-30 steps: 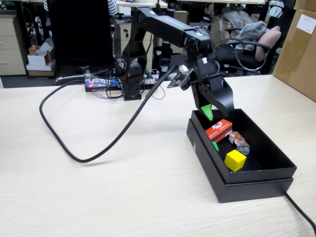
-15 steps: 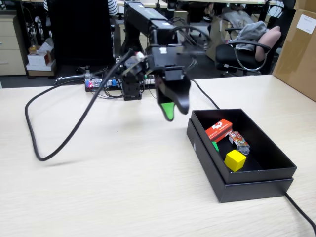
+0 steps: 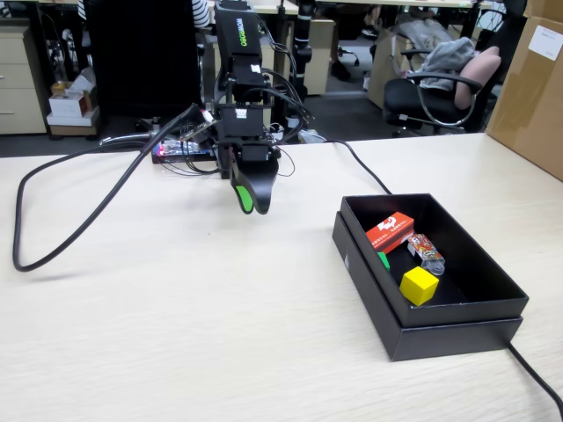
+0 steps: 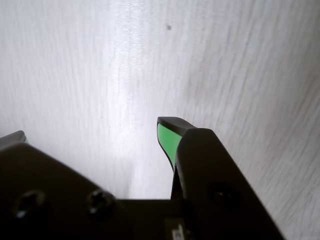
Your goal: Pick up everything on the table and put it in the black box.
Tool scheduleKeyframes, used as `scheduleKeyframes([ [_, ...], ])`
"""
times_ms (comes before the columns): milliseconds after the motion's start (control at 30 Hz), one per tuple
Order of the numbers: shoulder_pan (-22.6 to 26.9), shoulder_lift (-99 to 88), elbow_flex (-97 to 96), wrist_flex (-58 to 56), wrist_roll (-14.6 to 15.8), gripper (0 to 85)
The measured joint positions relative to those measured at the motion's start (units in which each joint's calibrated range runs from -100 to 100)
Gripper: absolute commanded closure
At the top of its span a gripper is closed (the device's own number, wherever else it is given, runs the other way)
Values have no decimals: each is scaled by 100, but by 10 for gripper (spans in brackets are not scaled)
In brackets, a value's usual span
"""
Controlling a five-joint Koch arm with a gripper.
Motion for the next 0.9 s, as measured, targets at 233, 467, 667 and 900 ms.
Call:
scheduleKeyframes([
  [233,-20,-874,-776,99,-98,339],
  [467,-10,-1520,-2174,1414,-239,339],
  [667,5,-1938,-2995,2590,-269,339],
  [900,20,-2141,-3598,3355,-254,342],
])
